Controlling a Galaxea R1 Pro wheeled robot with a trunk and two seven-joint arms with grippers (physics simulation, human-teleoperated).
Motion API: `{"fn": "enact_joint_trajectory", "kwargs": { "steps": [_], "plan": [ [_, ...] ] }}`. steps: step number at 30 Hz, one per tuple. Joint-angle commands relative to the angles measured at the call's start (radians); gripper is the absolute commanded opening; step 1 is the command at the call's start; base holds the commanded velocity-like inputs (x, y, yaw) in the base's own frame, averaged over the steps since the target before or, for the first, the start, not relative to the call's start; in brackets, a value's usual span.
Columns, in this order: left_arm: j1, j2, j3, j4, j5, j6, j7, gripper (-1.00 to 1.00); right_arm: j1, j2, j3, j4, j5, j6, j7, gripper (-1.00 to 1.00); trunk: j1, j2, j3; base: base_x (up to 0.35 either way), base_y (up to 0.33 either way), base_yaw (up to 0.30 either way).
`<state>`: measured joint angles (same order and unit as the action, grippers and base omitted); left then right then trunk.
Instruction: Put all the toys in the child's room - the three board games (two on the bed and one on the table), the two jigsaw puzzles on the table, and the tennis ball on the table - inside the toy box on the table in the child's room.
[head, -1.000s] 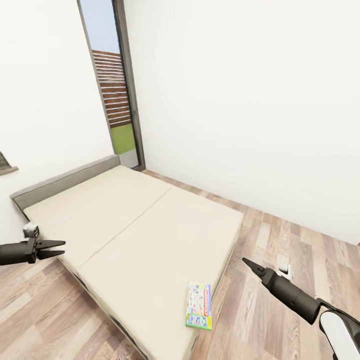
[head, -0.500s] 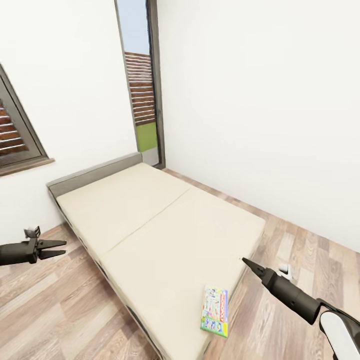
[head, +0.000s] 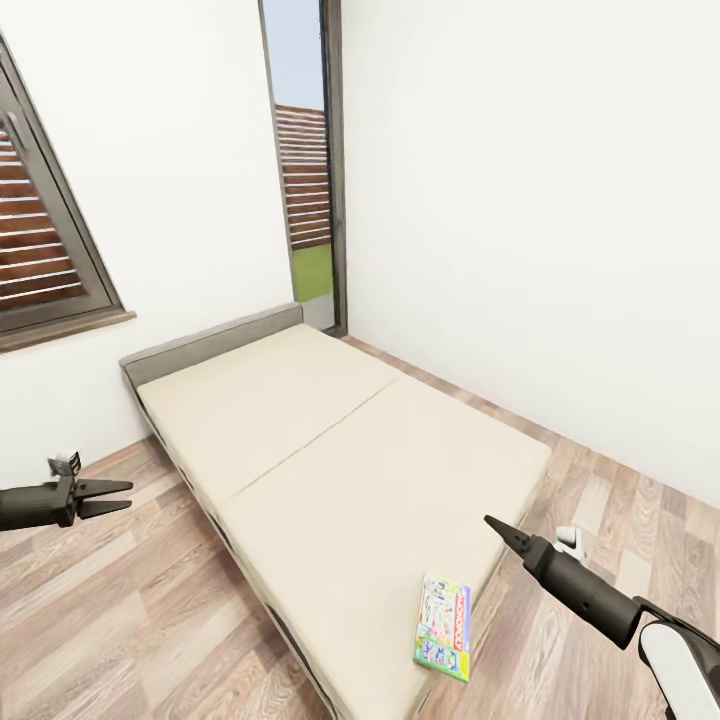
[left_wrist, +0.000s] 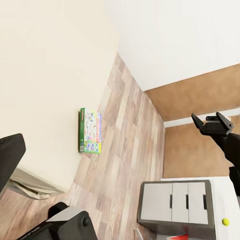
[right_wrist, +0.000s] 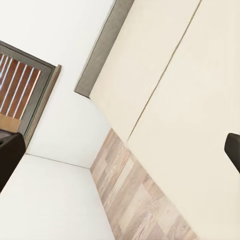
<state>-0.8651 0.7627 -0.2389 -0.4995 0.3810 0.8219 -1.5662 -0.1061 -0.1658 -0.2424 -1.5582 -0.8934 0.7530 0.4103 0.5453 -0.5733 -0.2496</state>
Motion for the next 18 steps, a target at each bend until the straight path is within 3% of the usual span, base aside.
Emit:
{"fn": "enact_joint_trajectory", "kwargs": {
  "steps": [1, 9, 18],
  "plan": [
    [-0.002, 0.001, -0.007, 0.001, 0.004, 0.010, -0.005, 1.00, -0.001, 0.000, -0.002, 0.000, -0.001, 0.006, 0.002, 1.00, 0.000, -0.002, -0.002, 0.000, 0.000, 0.012],
    [-0.002, 0.000, -0.007, 0.001, 0.004, 0.011, -0.005, 1.00, 0.000, 0.000, -0.001, -0.001, -0.001, 0.006, 0.002, 1.00, 0.000, -0.002, -0.002, 0.000, -0.021, 0.004],
    [-0.002, 0.000, -0.007, 0.001, 0.003, 0.010, -0.005, 1.00, -0.001, 0.000, 0.003, -0.002, -0.001, 0.006, 0.002, 1.00, 0.000, -0.002, -0.002, 0.000, -0.151, 0.000]
  ]
}}
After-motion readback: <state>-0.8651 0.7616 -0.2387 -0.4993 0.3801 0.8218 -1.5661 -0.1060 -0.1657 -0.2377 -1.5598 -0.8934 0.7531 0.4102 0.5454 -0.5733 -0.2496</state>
